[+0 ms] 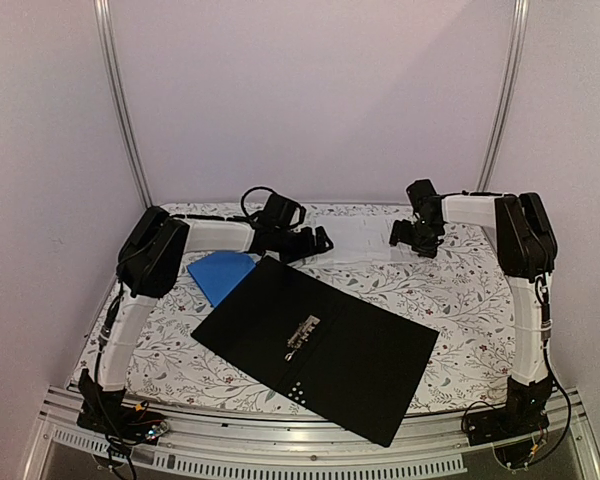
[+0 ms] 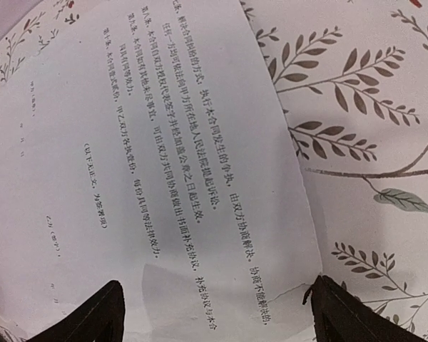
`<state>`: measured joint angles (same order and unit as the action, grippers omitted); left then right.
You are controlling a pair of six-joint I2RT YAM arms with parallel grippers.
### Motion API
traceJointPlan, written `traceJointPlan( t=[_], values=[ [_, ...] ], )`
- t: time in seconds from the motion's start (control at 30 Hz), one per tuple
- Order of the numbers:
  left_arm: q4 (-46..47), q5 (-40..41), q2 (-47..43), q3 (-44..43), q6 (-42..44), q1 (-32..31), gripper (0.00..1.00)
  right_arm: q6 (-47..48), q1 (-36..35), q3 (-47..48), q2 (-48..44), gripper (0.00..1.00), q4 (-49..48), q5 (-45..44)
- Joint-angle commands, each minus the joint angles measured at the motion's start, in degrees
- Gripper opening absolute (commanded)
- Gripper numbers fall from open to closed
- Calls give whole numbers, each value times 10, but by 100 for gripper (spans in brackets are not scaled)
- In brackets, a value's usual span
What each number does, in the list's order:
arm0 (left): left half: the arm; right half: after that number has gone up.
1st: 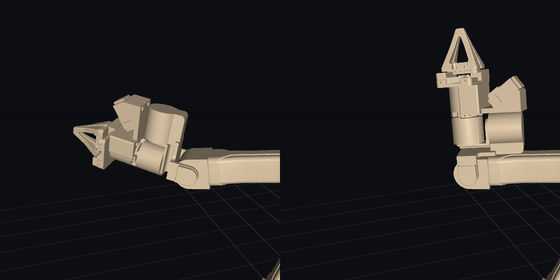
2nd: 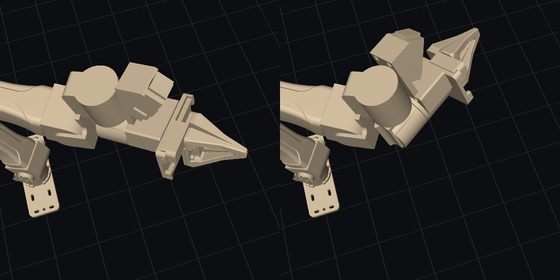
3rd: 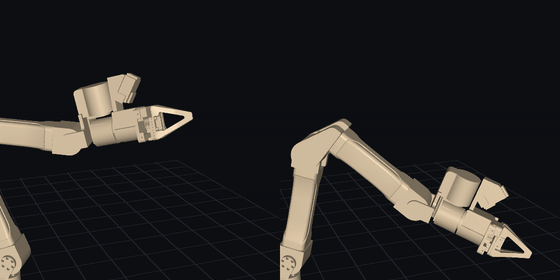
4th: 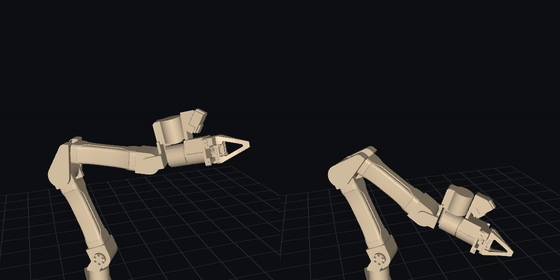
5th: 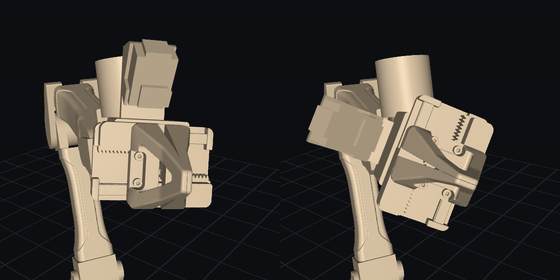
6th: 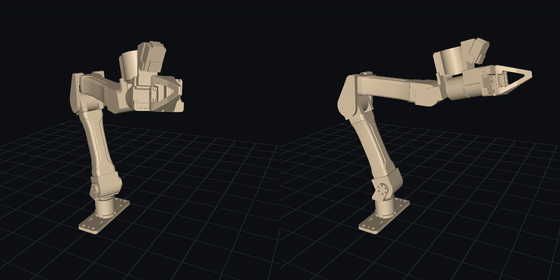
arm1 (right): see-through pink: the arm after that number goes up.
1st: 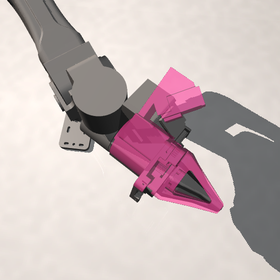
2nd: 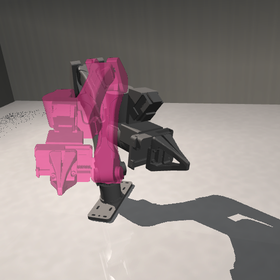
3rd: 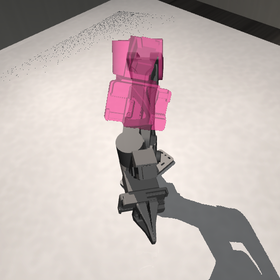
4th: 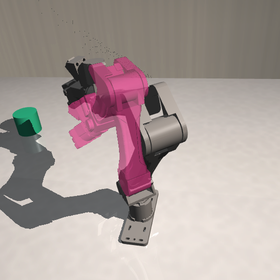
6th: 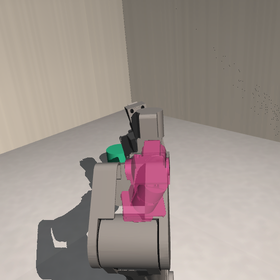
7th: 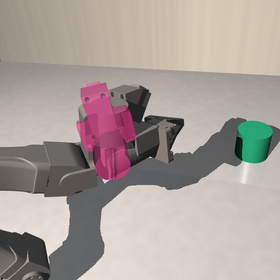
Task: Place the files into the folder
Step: Adjust the file at the center of the board.
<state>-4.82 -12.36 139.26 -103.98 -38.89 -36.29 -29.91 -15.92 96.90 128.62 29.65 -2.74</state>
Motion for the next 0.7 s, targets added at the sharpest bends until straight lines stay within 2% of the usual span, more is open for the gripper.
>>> traceJointPlan(
  t=[0.0,0.23,0.43,0.67],
  values=[
    [-18,42,31,-35,-41,9,100,11,3,2,-33,93,16,-42],
    [-37,30,83,-106,-54,9,99,3,18,32,-18,96,9,-52],
    [-53,23,107,-133,-74,9,97,-17,37,77,27,96,19,-3],
    [-55,15,119,-145,-84,9,93,-42,42,109,78,91,19,69]
  ],
)
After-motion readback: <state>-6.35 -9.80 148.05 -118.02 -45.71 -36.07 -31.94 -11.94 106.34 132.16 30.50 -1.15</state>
